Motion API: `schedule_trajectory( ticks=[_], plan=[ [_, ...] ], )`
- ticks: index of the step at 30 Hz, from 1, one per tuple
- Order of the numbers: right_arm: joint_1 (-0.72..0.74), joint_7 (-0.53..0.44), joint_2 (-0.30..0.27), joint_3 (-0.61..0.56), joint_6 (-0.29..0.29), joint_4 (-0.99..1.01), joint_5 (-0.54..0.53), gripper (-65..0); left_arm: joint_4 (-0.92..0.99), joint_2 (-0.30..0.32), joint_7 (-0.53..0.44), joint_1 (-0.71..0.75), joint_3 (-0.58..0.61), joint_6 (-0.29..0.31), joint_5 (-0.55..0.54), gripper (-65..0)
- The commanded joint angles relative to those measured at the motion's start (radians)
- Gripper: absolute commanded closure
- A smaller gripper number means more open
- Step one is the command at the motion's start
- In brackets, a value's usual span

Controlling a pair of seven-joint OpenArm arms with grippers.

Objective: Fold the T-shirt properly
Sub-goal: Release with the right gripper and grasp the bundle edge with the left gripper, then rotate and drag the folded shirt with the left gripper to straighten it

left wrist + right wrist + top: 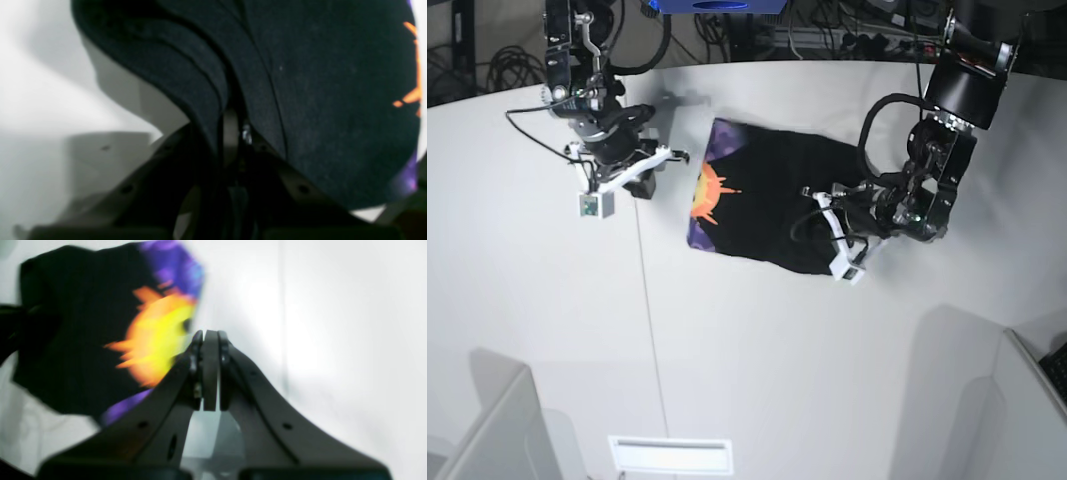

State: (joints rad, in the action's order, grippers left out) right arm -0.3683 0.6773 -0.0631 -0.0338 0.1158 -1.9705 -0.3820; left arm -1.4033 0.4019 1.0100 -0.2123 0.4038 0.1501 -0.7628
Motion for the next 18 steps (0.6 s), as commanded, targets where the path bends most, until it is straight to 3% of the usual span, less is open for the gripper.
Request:
schedule_trajectory(
  ticks=[1, 8, 13, 18],
  plan=[
    [-0.001, -0.023, -0.004, 0.021, -0.006, -0.020, -0.004, 0.0, -0.008, 0.029, 0.050, -0.022, 0.033, -0.020, 0.053, 0.0],
    [-0.062, -0.023, 0.003, 0.111, -0.005, -0.020, -0.004, 0.0, -0.052, 0.104, 0.048, -0.161, 0.298, -0.020, 0.053, 0.0],
    [-0.103, -0.023, 0.070, 0.228, -0.006, -0.020, -0.004, 0.0, -0.087, 0.128, -0.009, -0.232, 0.432, -0.020, 0.056, 0.0],
    [-0.134, -0.023, 0.119, 0.288, -0.009, -0.020, -0.004, 0.0, -0.130, 0.127, -0.030, -0.275, 0.582, -0.019, 0.237, 0.0]
  ],
)
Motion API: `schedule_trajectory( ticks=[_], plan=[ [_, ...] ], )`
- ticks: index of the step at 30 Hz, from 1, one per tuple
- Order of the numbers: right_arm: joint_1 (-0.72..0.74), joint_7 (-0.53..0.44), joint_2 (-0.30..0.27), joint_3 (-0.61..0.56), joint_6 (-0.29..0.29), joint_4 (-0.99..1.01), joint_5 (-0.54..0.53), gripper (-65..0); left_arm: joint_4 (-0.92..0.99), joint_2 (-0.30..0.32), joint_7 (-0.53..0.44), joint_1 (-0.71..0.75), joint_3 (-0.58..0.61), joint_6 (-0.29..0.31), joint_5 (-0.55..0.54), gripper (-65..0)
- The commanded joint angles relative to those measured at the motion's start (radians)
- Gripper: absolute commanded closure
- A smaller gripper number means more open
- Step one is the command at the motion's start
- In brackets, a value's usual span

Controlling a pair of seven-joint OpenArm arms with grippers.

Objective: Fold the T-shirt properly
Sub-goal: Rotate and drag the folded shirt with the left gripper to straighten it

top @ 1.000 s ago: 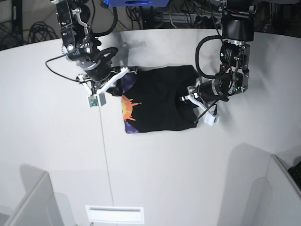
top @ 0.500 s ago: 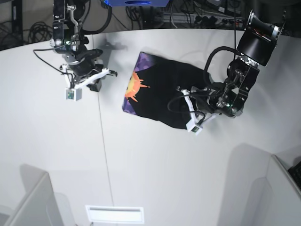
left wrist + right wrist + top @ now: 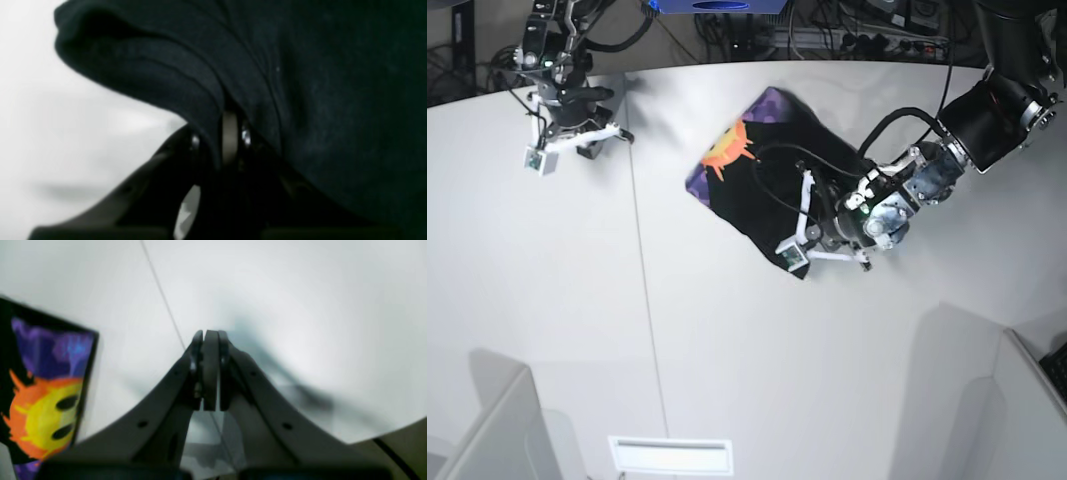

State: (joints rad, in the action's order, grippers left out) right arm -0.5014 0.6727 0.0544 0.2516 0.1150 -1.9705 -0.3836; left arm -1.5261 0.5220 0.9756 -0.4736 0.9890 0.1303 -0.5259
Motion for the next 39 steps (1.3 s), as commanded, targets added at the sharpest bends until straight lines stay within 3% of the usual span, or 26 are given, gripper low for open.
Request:
schedule_trajectory(
  ticks=[1, 6, 14, 19, 22, 27, 35, 39],
  plan=[
    [-0.009, -0.018, 0.008, 0.002, -0.008, -0.020, -0.002, 0.0, -0.021, 0.007, -0.007, -0.014, 0.021, 0.001, 0.054, 0.0],
    [-0.036, -0.037, 0.045, 0.004, -0.008, -0.020, -0.002, 0.0, -0.027, 0.007, -0.139, -0.014, 0.115, 0.001, 0.264, 0.0],
    [-0.087, -0.106, 0.066, -0.005, -0.005, -0.019, -0.002, 0.0, 0.000, 0.002, -0.343, -0.021, 0.175, 0.007, 0.428, 0.0],
    [-0.087, -0.104, 0.068, -0.005, -0.004, -0.019, -0.002, 0.0, 0.043, -0.006, -0.427, -0.021, 0.173, 0.164, 0.559, 0.0],
    [-0.087, -0.104, 0.072, -0.005, -0.004, -0.017, -0.002, 0.0, 0.068, -0.029, -0.473, -0.021, 0.167, 0.225, 0.613, 0.0],
    [-0.087, -0.101, 0.072, -0.005, -0.004, -0.013, -0.002, 0.0, 0.086, -0.058, -0.556, -0.027, 0.164, 0.254, 0.629, 0.0],
    [-0.087, -0.100, 0.072, -0.005, -0.004, -0.013, -0.002, 0.0, 0.086, -0.115, -0.554, -0.035, 0.175, 0.254, 0.631, 0.0],
    [-0.087, -0.100, 0.072, -0.005, -0.004, -0.013, -0.002, 0.0, 0.088, -0.112, -0.553, -0.030, 0.175, 0.254, 0.631, 0.0]
  ],
)
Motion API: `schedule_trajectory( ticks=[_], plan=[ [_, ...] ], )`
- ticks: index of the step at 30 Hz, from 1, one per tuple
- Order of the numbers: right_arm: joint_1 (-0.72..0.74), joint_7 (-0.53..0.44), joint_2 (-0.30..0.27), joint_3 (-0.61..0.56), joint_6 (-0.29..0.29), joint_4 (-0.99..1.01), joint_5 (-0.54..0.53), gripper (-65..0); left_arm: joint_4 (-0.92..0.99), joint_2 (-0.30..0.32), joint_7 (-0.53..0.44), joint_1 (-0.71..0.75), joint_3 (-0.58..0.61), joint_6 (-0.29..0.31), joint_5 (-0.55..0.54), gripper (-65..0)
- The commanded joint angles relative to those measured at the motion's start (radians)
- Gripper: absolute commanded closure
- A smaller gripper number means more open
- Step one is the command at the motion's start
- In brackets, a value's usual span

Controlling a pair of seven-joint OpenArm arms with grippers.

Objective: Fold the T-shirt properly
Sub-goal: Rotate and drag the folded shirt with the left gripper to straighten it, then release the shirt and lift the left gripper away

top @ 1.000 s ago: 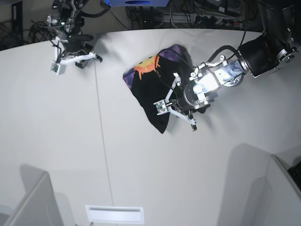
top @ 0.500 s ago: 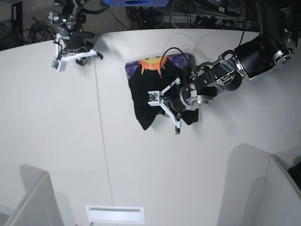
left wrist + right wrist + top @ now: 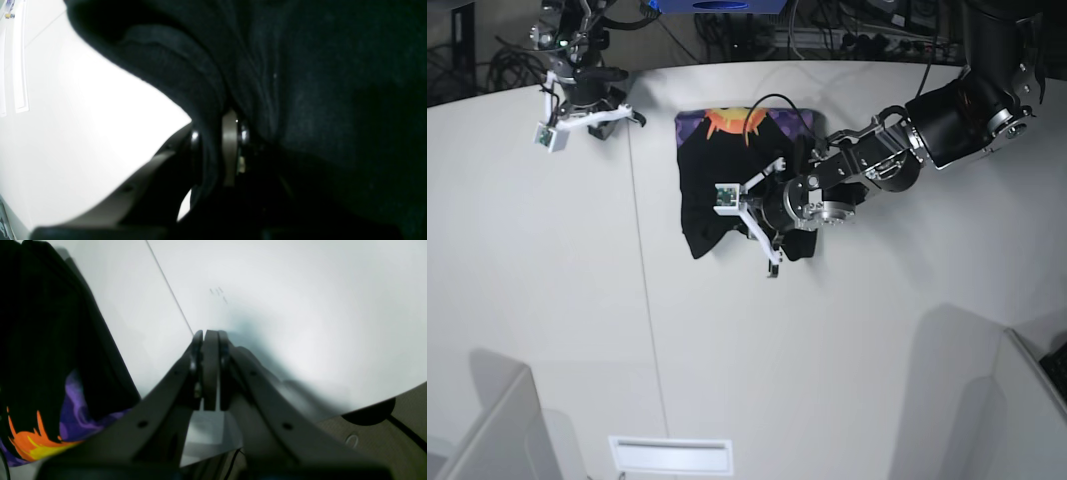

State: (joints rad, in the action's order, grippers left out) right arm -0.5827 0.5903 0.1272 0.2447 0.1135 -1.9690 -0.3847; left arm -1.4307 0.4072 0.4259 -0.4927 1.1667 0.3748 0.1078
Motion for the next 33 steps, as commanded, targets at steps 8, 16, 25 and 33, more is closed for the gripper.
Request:
schedule_trajectory(
  ticks=[8, 16, 25, 33],
  plan=[
    [0.000, -0.017, -0.001, -0.002, -0.002, -0.014, -0.001, 0.0, -0.011, 0.002, -0.003, -0.016, -0.008, 0.010, -0.003, 0.0],
    [0.000, -0.017, -0.001, -0.002, -0.002, -0.013, -0.001, 0.0, -0.017, -0.003, -0.002, -0.034, -0.014, 0.010, -0.003, -21.4],
    [0.000, -0.017, -0.001, -0.002, -0.004, -0.011, -0.001, 0.0, -0.028, -0.074, 0.104, -0.113, -0.017, 0.010, -0.010, -65.0],
    [-0.003, -0.017, -0.007, -0.003, -0.008, -0.011, 0.003, 0.0, -0.207, -0.067, 0.199, -0.139, -0.181, 0.011, -0.032, -65.0]
  ],
)
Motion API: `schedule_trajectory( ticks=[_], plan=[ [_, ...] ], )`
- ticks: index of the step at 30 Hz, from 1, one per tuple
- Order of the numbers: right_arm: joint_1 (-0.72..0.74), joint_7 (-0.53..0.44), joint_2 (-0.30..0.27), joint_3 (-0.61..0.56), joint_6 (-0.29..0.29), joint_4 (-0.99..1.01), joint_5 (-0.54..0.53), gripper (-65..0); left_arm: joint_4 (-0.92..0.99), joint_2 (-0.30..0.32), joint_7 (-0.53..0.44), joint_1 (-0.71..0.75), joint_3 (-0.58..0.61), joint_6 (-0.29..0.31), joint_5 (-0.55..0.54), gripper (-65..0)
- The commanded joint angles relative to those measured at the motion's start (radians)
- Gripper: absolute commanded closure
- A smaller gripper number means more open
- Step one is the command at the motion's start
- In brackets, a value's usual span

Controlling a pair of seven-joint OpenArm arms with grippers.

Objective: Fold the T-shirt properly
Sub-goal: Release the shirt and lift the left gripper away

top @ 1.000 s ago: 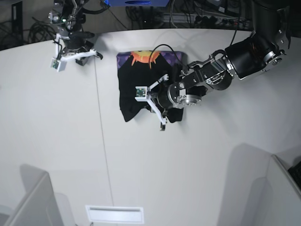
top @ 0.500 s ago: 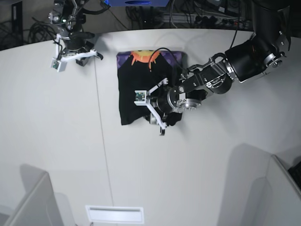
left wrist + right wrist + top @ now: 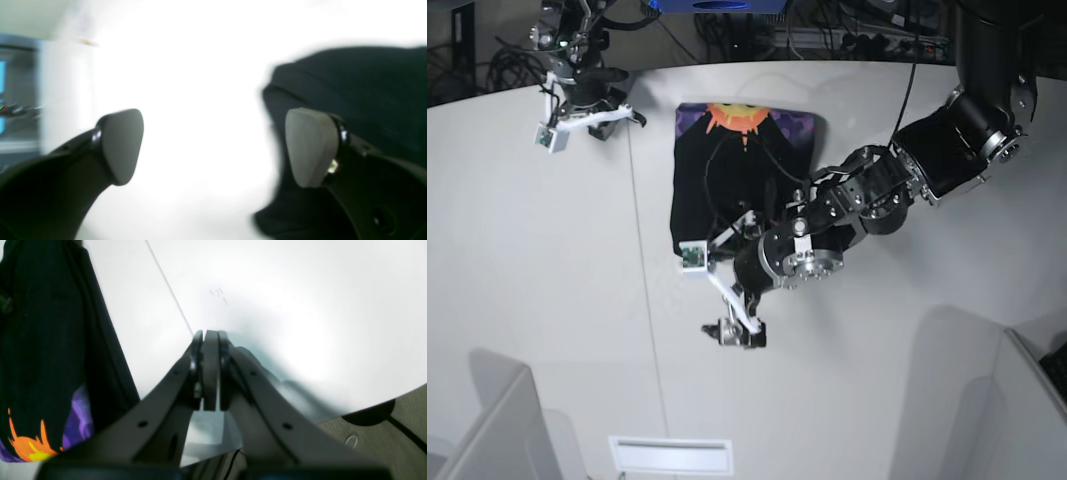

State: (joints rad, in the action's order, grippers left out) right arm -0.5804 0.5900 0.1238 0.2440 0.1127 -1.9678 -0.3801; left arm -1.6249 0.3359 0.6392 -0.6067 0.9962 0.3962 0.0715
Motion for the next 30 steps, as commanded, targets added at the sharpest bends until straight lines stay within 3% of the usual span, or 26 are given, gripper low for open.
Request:
schedule_trajectory(
  ticks=[1, 3, 5, 8, 11, 12, 17, 23, 25, 30],
  plan=[
    [-0.005, -0.017, -0.005, -0.002, -0.008, -0.012, 0.000, 0.0, -0.036, 0.004, 0.034, -0.022, -0.044, -0.010, 0.004, -65.0],
    [-0.006, -0.017, -0.029, -0.004, -0.009, -0.014, 0.000, 0.0, -0.090, 0.009, 0.126, 0.000, -0.124, -0.010, 0.004, -65.0],
    [-0.008, -0.018, -0.063, -0.030, -0.009, -0.014, 0.002, 0.0, -0.157, 0.044, 0.178, 0.058, -0.244, -0.010, 0.004, -57.8],
    [-0.023, -0.025, -0.131, -0.085, -0.009, -0.021, 0.002, 0.0, -0.268, 0.098, 0.182, 0.207, -0.435, -0.010, 0.003, -34.1],
    [-0.026, -0.032, -0.195, -0.128, -0.009, -0.023, 0.002, 0.0, -0.337, 0.121, 0.179, 0.374, -0.601, -0.010, 0.018, -2.3],
    [-0.029, -0.054, -0.209, -0.136, -0.009, -0.023, 0.003, 0.0, -0.344, 0.122, 0.170, 0.428, -0.649, -0.010, 0.018, 0.0],
    [-0.091, -0.209, -0.286, -0.150, -0.009, -0.029, 0.005, 0.0, -0.344, 0.116, -0.042, 0.776, -0.894, -0.015, 0.006, 0.0],
    [-0.180, -0.334, -0.411, -0.185, -0.009, -0.032, 0.005, 0.0, -0.323, 0.116, -0.552, 1.172, -1.057, -0.013, 0.004, 0.0],
    [-0.206, -0.344, -0.438, -0.205, -0.009, -0.051, 0.005, 0.0, -0.317, 0.113, -0.680, 1.273, -1.101, -0.013, 0.004, 0.0],
    [-0.312, -0.348, -0.470, -0.214, -0.009, -0.064, 0.003, 0.0, -0.318, 0.067, -0.786, 1.473, -1.184, -0.015, 0.004, 0.0]
  ],
)
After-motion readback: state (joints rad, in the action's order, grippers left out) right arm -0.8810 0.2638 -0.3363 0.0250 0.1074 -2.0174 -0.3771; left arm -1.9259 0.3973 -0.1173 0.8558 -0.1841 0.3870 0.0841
